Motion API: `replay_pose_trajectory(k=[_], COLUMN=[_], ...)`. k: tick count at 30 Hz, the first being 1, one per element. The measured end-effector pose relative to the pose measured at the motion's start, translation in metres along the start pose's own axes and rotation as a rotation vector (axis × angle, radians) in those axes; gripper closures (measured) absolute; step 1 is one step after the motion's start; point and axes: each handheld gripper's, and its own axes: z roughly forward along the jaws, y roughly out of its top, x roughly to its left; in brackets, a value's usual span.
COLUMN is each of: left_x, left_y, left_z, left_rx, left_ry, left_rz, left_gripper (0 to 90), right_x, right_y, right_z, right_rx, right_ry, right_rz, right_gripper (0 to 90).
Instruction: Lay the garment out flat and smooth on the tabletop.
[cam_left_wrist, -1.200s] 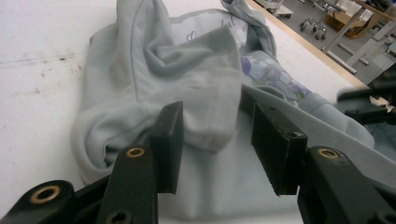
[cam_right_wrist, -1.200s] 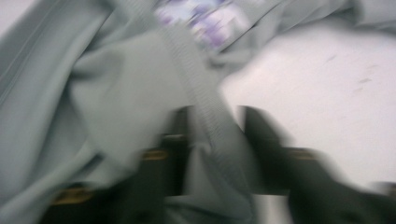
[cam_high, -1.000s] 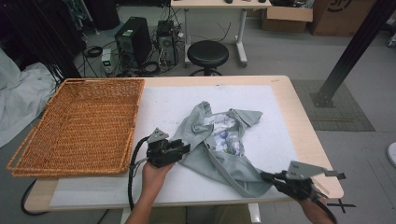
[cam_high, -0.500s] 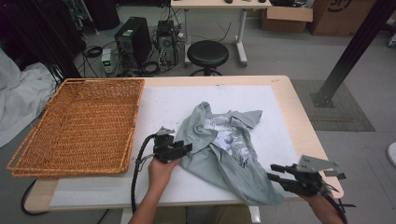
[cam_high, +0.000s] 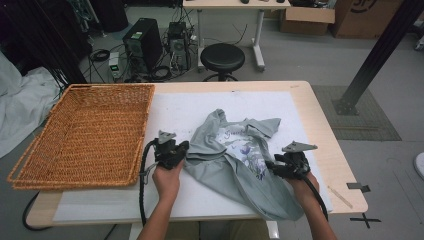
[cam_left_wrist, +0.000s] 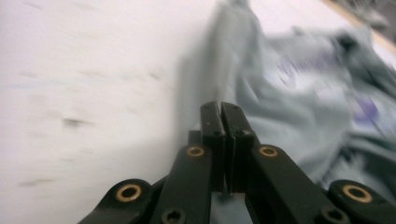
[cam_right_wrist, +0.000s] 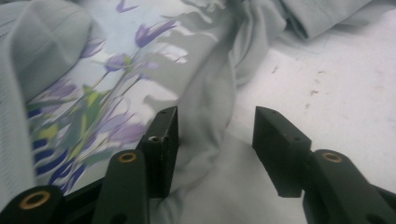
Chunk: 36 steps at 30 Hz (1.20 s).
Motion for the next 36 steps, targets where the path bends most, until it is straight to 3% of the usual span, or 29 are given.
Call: replay_pose_trajectory(k=[2,3,4,5,8,9,11,13,15,16,17,19,21,24,25,26,28,29,30,32,33,35,36], left_x=[0.004,0.005,0.005,0.004,0.004,0.003,0.003,0.0,-0.001,-0.001,-0.001,-0.001,-0.002,-0.003,-0.004,-0.004,-0.004,-0.004,-0.004,-0.004,-0.004,-0.004,-0.004], left_y=[0.003,0.003,0.003,0.002,-0.001,-0.001,-0.001,0.001,0.002,0.002,0.002,0.001,0.0,-0.001,-0.001,-0.002,-0.002,-0.002,-0.002,-0.003,-0.003,-0.004,-0.005], left_z=[-0.004,-0.005,-0.006,-0.006,-0.009,-0.01,-0.013,-0.016,-0.017,-0.017,-0.017,-0.016,-0.015,-0.014,-0.014,-0.013,-0.013,-0.013,-0.013,-0.012,-0.012,-0.011,-0.011], left_rx=[-0.027,-0.019,-0.016,-0.011,-0.007,-0.011,-0.024,-0.026,-0.021,-0.014,-0.011,0.002,0.011,0.02,0.023,0.025,0.024,0.025,0.028,0.034,0.039,0.044,0.048], left_ry=[0.025,0.028,0.039,0.041,0.047,0.049,0.017,-0.02,-0.04,-0.054,-0.059,-0.074,-0.079,-0.092,-0.093,-0.098,-0.11,-0.117,-0.126,-0.151,-0.16,-0.18,-0.185], left_rz=[-0.02,-0.017,0.0,0.011,0.01,0.006,-0.007,0.005,0.014,0.013,0.015,0.019,0.031,0.04,0.045,0.048,0.049,0.052,0.054,0.059,0.066,0.076,0.078], left_gripper=[88.9,88.8,88.7,88.7,88.5,88.3,87.0,78.6,75.9,74.8,74.4,73.0,71.8,70.6,70.2,70.1,69.7,69.6,69.3,67.2,65.1,62.5,61.9], right_x=[-0.002,-0.003,-0.004,-0.006,-0.019,-0.021,-0.019,-0.012,-0.001,0.005,0.01,0.023,0.035,0.044,0.047,0.05,0.052,0.053,0.054,0.058,0.063,0.078,0.084], right_y=[0.003,0.006,0.009,0.012,0.016,0.017,0.017,0.018,0.022,0.026,0.031,0.04,0.046,0.052,0.053,0.054,0.054,0.054,0.053,0.052,0.052,0.053,0.053], right_z=[0.003,0.004,0.004,0.004,0.004,0.006,0.009,0.005,0.0,-0.001,0.001,0.009,0.019,0.032,0.036,0.04,0.044,0.045,0.044,0.038,0.034,0.027,0.025], right_rx=[0.002,0.013,0.023,0.027,-0.037,-0.06,-0.055,-0.099,-0.146,-0.164,-0.176,-0.166,-0.139,-0.092,-0.069,-0.04,-0.017,-0.003,-0.008,-0.06,-0.079,-0.114,-0.11], right_ry=[-0.008,0.003,-0.024,-0.081,-0.199,-0.247,-0.275,-0.244,-0.157,-0.087,0.017,0.183,0.259,0.284,0.268,0.217,0.189,0.175,0.176,0.246,0.287,0.425,0.458], right_rz=[-0.004,-0.03,-0.067,-0.086,-0.017,0.011,0.035,0.041,0.014,0.004,0.008,-0.001,-0.009,-0.013,-0.02,-0.042,-0.047,-0.067,-0.081,-0.112,-0.147,-0.238,-0.268], right_gripper=[68.1,84.6,85.0,85.6,85.3,81.5,63.6,61.1,58.2,57.2,54.3,51.1,47.8,46.8,48.7,51.8,68.5,83.5,89.2,89.4,89.3,89.2,89.2])
